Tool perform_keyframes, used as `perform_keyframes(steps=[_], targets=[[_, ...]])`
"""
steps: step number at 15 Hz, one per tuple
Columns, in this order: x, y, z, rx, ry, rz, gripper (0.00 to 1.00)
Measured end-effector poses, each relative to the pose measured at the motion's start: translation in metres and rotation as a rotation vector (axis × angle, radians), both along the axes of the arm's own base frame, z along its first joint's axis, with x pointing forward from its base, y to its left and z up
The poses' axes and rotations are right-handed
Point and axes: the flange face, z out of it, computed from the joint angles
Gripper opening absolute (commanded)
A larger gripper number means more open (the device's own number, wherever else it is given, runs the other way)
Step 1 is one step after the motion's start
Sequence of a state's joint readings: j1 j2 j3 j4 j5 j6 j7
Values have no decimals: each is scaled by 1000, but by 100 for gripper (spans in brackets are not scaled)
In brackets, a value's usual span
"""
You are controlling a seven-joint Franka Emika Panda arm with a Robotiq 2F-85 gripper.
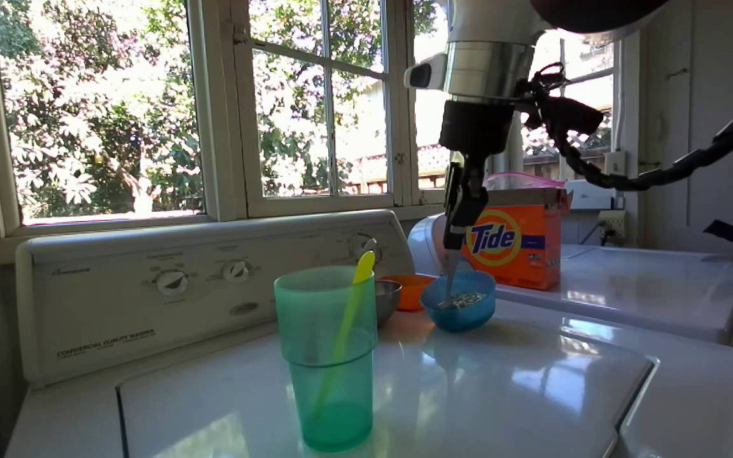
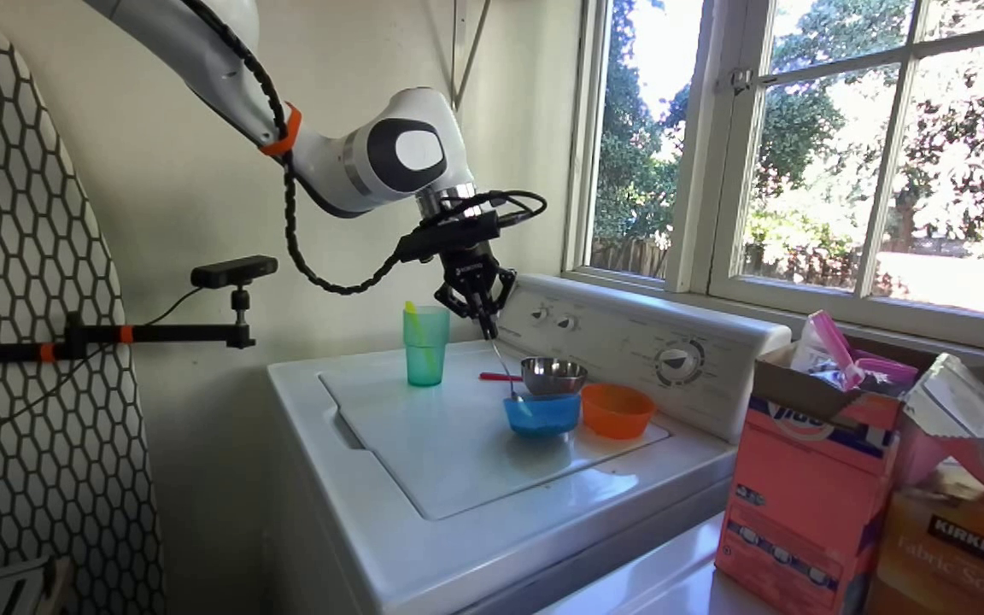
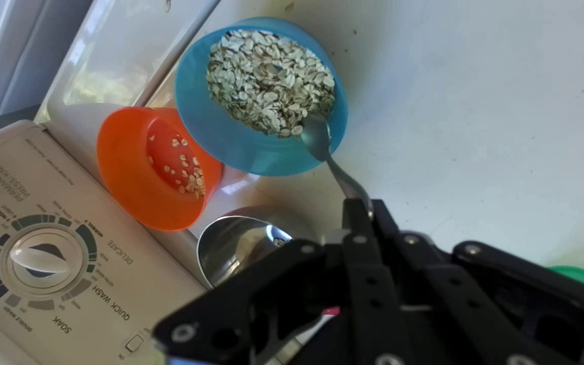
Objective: Use the silver spoon in the green cup to put some of the contents of the blue bowl into the orange bowl and put the spoon inside the silver bow
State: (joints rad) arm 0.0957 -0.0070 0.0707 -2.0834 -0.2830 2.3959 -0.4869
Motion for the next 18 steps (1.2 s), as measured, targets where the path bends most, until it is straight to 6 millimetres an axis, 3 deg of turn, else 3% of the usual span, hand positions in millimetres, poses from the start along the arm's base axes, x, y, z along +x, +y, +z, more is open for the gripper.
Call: perform_keyframes(steps=[11,18], targets=[[-5,-8,1,-6,94,-56,1],[-8,-4,-7,-105,124,-151,1]])
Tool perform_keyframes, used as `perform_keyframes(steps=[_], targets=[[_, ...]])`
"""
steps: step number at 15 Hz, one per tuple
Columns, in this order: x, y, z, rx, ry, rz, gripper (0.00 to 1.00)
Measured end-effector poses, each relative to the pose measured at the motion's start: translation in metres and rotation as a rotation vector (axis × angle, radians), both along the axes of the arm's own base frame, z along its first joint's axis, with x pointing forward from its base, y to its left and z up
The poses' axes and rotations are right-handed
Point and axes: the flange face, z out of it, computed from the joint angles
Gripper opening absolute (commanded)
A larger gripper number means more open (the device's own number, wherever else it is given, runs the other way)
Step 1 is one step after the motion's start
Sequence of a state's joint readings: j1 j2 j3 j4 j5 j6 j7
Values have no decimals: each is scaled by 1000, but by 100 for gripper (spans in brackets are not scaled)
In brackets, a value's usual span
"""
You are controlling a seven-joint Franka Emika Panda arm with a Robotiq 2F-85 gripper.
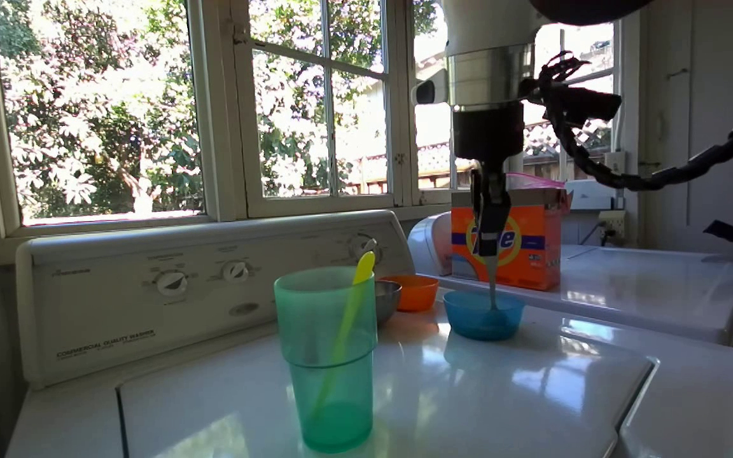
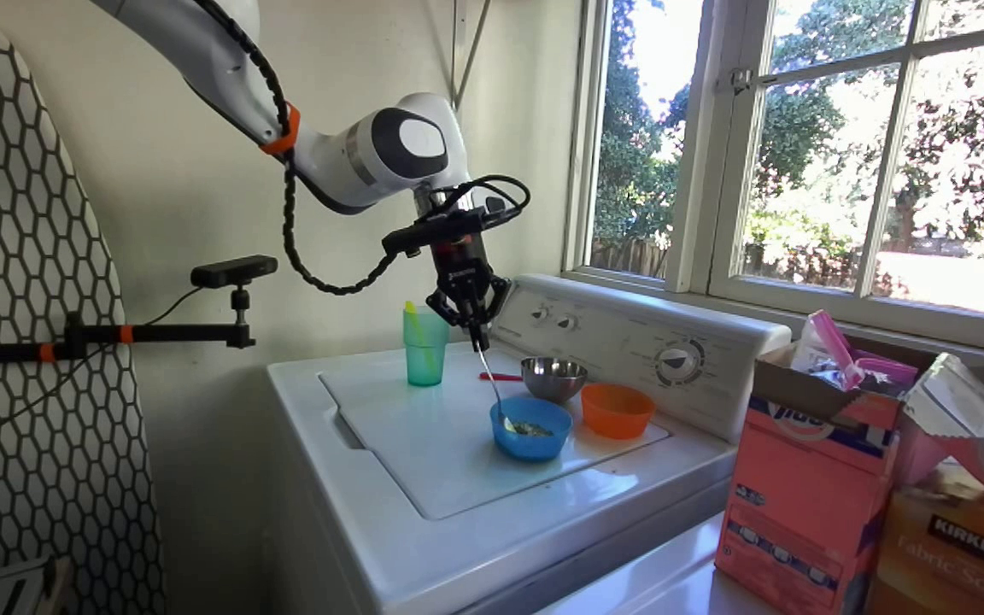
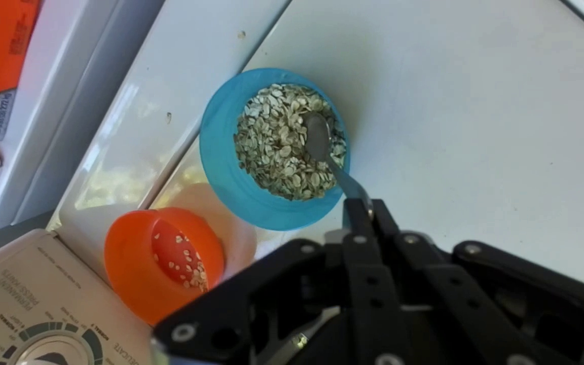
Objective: Use the silver spoon in the green cup to put some of the contents of the blue bowl into the orange bowl and put the spoon inside the silver bow
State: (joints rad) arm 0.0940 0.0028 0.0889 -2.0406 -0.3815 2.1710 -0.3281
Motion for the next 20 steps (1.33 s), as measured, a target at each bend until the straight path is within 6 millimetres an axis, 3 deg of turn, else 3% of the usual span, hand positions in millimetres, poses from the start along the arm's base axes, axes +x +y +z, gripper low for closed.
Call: perform_keyframes(steps=[5,8,20], targets=[[6,15,-15,-96,-12,-20,5],[12,24,-19,-111,1,-8,1],[16,31,-22,-163,-97,-127,1]])
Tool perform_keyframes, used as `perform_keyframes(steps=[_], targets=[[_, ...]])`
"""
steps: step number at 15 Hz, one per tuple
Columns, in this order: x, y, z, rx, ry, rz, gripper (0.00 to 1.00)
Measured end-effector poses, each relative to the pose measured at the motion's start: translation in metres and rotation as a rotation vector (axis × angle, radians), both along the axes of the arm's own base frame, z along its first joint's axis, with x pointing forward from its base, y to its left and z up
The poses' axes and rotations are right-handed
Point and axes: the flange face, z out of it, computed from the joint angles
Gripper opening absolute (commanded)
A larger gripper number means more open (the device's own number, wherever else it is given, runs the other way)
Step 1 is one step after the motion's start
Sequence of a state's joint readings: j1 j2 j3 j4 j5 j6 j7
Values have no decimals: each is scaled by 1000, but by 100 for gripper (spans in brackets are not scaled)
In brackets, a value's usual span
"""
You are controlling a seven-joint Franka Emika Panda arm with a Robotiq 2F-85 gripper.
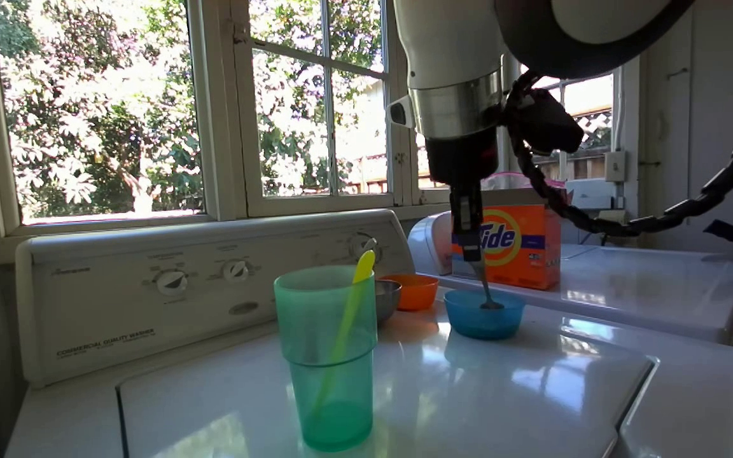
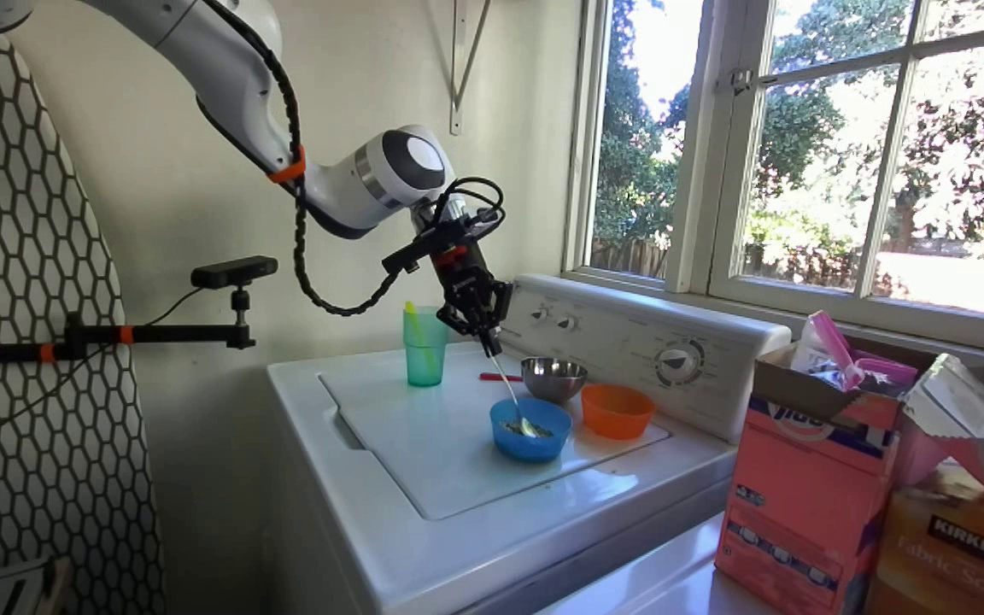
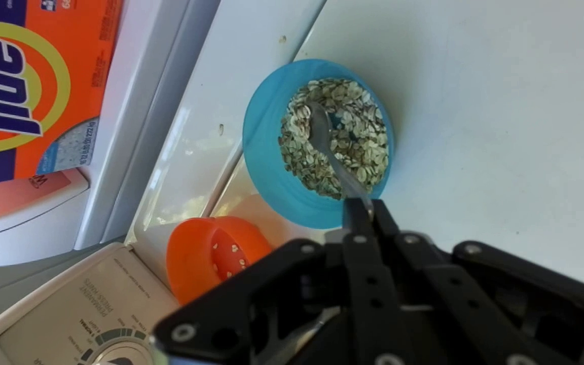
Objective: Use the silver spoon in the green cup to put some of the contents of the blue bowl into the orange bowl and put the spoon inside the silver bow
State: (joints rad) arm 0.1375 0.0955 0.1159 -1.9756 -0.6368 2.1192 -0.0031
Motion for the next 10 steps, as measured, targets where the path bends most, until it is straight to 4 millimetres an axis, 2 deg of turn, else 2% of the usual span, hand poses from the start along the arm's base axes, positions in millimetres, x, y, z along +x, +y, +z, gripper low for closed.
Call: perform_keyframes(steps=[9,10], targets=[[-1,19,-14,-40,-17,17,1],[-1,22,-16,-42,-15,23,5]])
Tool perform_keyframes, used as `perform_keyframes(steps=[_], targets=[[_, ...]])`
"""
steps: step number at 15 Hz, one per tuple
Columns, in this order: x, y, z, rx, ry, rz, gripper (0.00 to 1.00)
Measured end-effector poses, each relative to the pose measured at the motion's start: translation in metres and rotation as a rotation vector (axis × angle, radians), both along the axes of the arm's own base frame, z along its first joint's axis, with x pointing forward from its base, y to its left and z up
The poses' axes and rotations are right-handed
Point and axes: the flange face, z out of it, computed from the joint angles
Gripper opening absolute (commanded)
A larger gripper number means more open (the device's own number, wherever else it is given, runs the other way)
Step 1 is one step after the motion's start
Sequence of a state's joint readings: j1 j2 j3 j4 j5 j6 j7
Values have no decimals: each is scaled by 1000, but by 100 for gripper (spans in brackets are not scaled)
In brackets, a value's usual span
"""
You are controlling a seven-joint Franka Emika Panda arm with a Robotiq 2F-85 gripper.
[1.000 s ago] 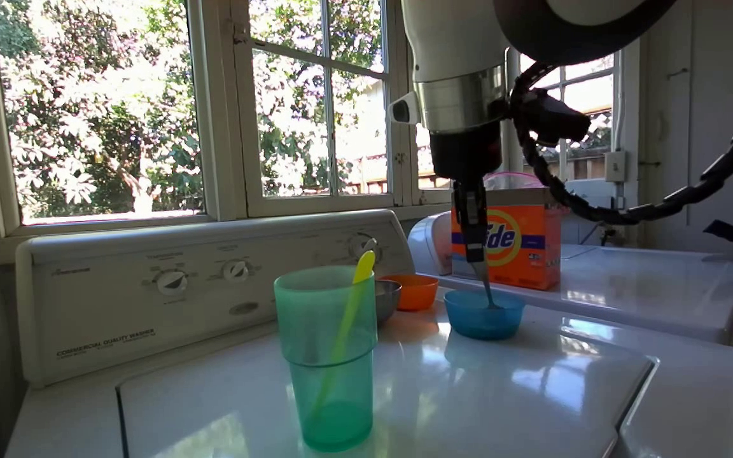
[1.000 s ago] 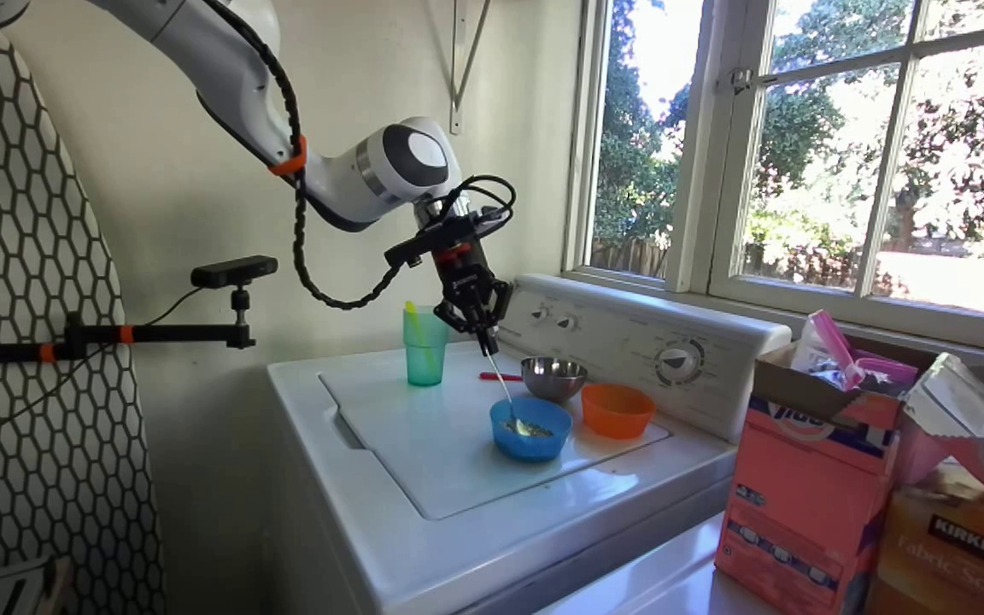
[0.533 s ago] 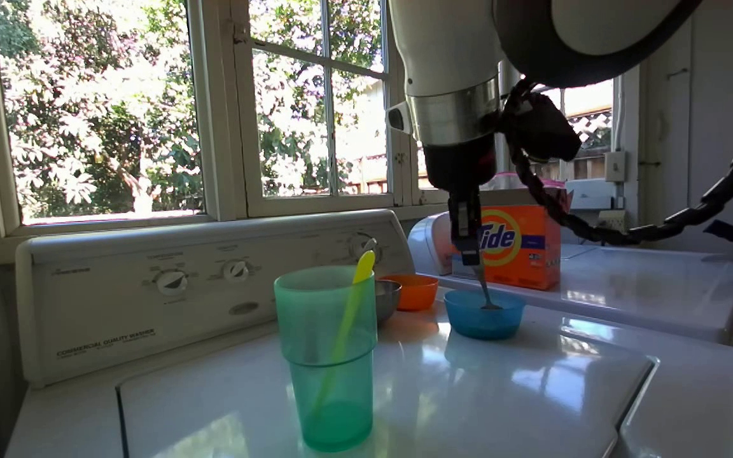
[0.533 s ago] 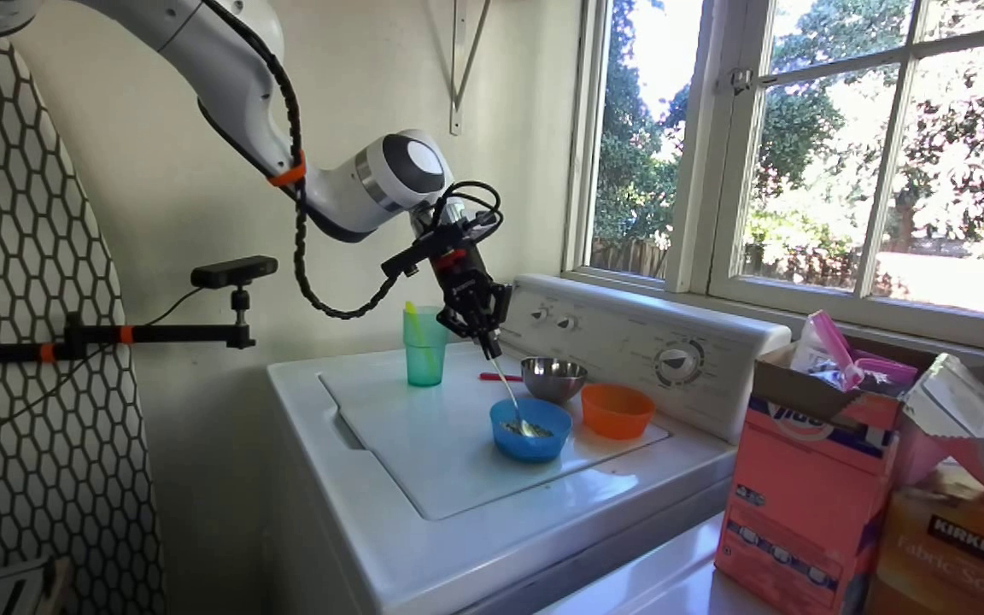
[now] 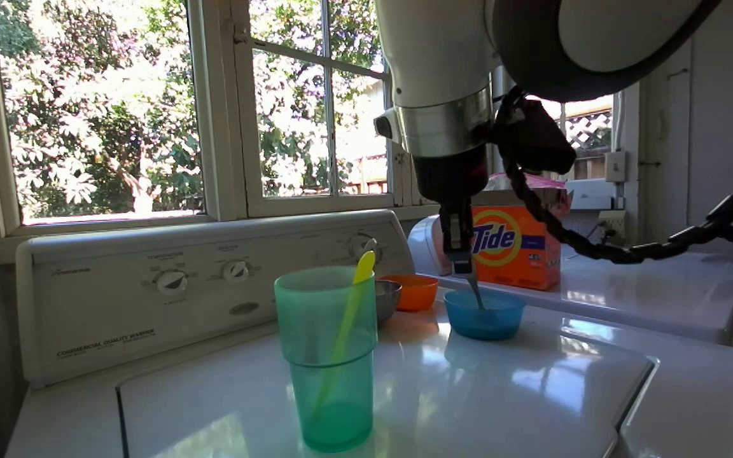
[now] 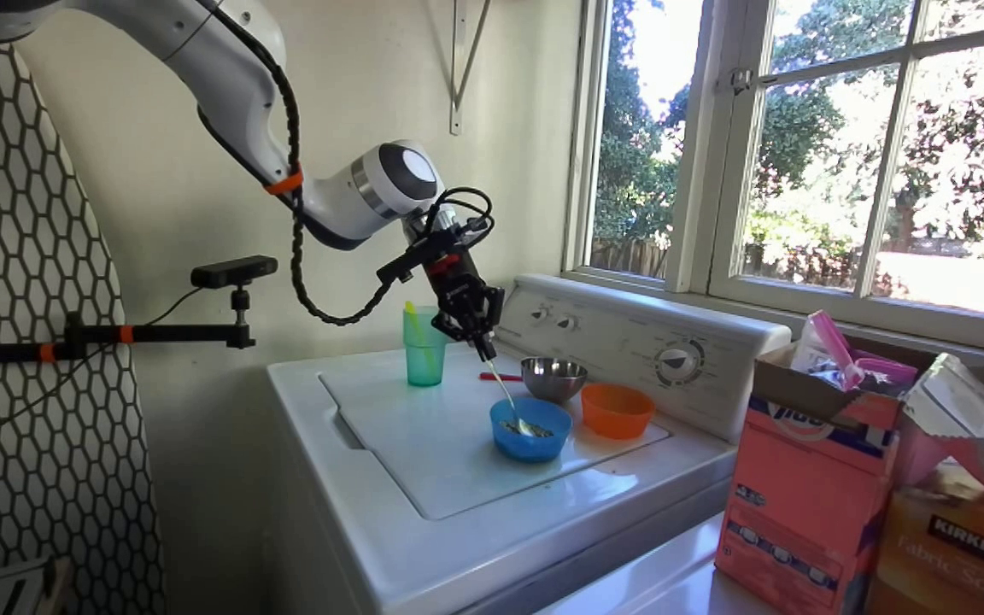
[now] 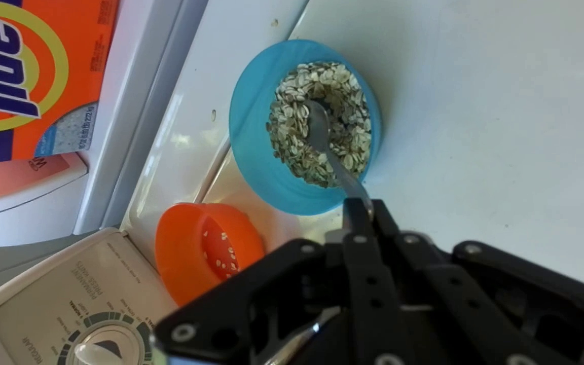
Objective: Use the silver spoon in the green cup to put some of the contents of the blue bowl into the orange bowl and put the spoon inside the silver bow
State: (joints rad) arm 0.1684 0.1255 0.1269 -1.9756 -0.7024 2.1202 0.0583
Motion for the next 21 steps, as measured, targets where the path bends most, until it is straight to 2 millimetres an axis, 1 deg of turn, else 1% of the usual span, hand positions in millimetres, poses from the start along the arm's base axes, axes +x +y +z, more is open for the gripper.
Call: perform_keyframes(steps=[3,4,8,10,14,16,21], targets=[[-3,10,1,-3,7,31,5],[-3,11,1,-3,8,35,1],[-3,12,2,-4,8,41,1],[-3,16,4,5,-4,55,1],[-5,27,14,41,-44,128,1],[-6,30,13,57,-31,175,1],[-4,27,13,71,11,213,1]])
